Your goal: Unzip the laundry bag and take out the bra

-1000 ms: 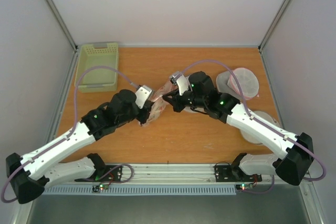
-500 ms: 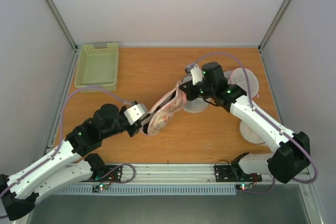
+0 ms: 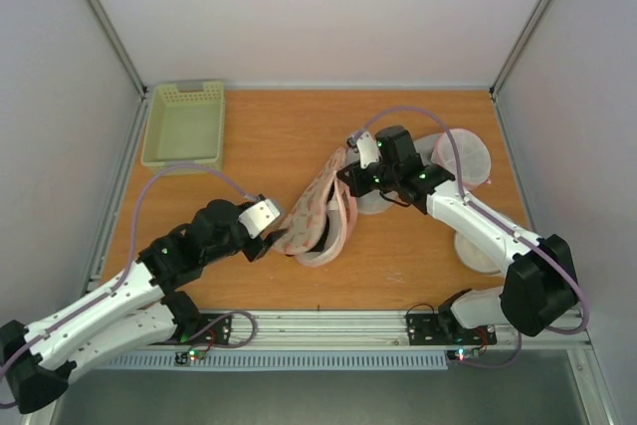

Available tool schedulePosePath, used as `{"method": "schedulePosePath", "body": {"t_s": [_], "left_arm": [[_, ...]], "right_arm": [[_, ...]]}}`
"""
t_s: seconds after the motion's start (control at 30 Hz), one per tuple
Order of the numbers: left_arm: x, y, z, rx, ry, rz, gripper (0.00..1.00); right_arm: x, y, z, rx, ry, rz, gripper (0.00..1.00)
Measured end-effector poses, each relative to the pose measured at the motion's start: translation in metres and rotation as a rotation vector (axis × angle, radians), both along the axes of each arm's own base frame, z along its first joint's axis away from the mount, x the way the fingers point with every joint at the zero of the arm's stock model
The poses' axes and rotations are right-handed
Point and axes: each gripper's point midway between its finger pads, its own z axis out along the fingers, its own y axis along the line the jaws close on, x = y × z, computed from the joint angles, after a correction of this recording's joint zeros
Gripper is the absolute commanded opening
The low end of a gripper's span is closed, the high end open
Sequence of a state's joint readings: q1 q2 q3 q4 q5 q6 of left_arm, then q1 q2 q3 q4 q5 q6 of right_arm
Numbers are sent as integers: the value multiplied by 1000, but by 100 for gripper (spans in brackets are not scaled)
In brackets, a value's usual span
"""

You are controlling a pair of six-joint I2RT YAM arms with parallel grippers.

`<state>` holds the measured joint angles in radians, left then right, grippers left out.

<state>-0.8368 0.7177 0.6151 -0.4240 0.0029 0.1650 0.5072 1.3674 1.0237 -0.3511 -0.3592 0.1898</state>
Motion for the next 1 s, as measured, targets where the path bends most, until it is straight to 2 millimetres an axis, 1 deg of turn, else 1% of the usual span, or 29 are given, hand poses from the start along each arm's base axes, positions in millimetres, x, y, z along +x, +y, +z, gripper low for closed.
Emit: {"method": "schedulePosePath", "body": {"t_s": [0.03,0.07,0.17,0.23,0.33,0.43,0.57,0.67,0.73,0.8,1.0], "left_arm": [[1,0,-3,11,7,4,80],[2,0,-7,20,21,13,82],[4,-2,-15,35,58,23,83],[6,-6,-15,29,85,31,83],[13,-17,-8,-17,129,57,83],[25,-30,2,-71,167,98,77],[44,-39,10,-101,195,177,75],[51,-44,12,-113,213,204,67],[54,-45,10,-111,221,221,62],[57,-43,6,-96,220,241,60],[64,-37,3,-71,196,280,59]], "right_arm": [[-5,3,-2,2,10,7,1],[-9,8,-3,3,15,15,1],[-22,24,1,17,16,41,1],[-29,33,6,31,14,52,1],[-40,42,12,47,16,55,1],[-47,49,19,60,11,57,1],[-51,54,26,70,1,54,1],[-52,55,29,75,-3,48,1],[-53,56,30,77,-3,49,1],[-54,57,30,78,-1,50,1],[-54,59,32,81,-4,55,1]]}}
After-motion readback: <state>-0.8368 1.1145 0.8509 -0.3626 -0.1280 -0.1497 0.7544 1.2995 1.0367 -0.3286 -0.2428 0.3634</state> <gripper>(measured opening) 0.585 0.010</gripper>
